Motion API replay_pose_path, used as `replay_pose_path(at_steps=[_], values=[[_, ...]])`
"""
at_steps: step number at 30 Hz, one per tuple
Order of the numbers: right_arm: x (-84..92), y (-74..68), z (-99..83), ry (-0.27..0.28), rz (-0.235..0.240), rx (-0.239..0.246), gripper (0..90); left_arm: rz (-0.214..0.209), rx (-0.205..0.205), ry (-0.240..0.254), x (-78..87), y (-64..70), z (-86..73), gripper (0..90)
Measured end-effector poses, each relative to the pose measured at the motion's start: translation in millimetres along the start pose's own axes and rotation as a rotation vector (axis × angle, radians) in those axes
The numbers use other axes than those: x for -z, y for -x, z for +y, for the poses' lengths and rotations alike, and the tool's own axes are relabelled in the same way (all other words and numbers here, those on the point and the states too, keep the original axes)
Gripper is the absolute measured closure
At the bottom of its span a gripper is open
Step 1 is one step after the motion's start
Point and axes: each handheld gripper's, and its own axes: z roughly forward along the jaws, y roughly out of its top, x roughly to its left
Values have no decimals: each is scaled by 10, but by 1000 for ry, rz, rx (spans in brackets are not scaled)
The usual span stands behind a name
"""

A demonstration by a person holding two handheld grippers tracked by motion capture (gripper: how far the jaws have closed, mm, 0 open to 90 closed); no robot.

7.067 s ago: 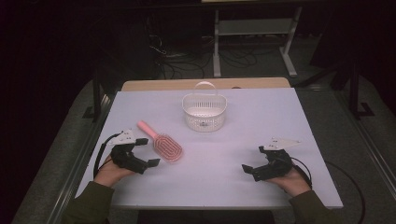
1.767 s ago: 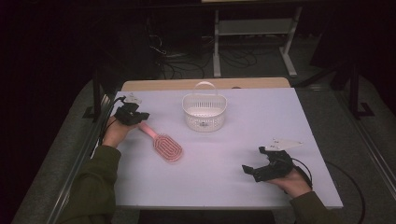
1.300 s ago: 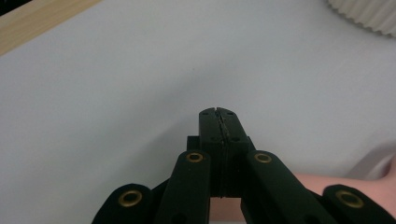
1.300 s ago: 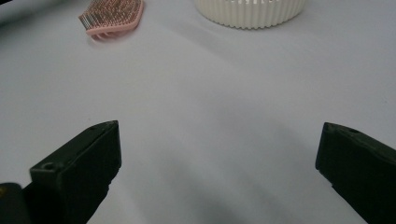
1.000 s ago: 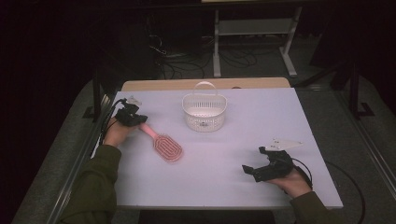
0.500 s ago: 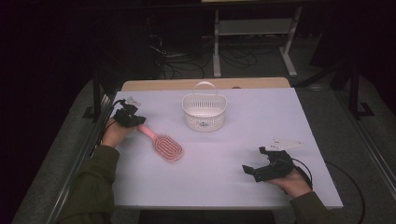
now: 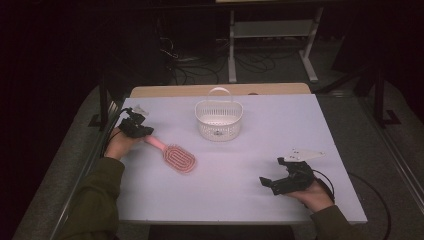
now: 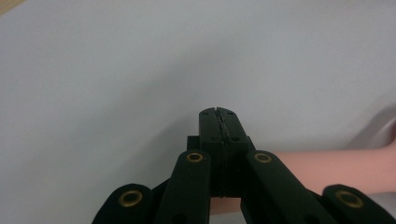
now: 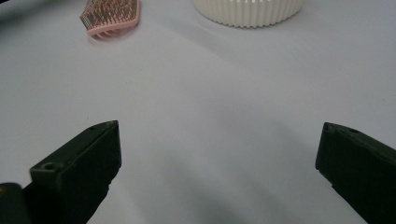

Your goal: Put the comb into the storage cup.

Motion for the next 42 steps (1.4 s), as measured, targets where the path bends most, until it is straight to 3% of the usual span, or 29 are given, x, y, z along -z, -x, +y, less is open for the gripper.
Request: replay_pose_path(at_steps=[12, 30, 42], values=[[1, 4, -1, 1, -2, -1, 1, -9, -20, -57, 67, 61, -118, 900], [-8, -1, -3, -3, -3, -2, 1, -54, 0, -66, 221, 74, -309, 900], [-16, -6, -4, -7, -1, -1, 1, -86, -19, -86, 310, 138, -420, 900]])
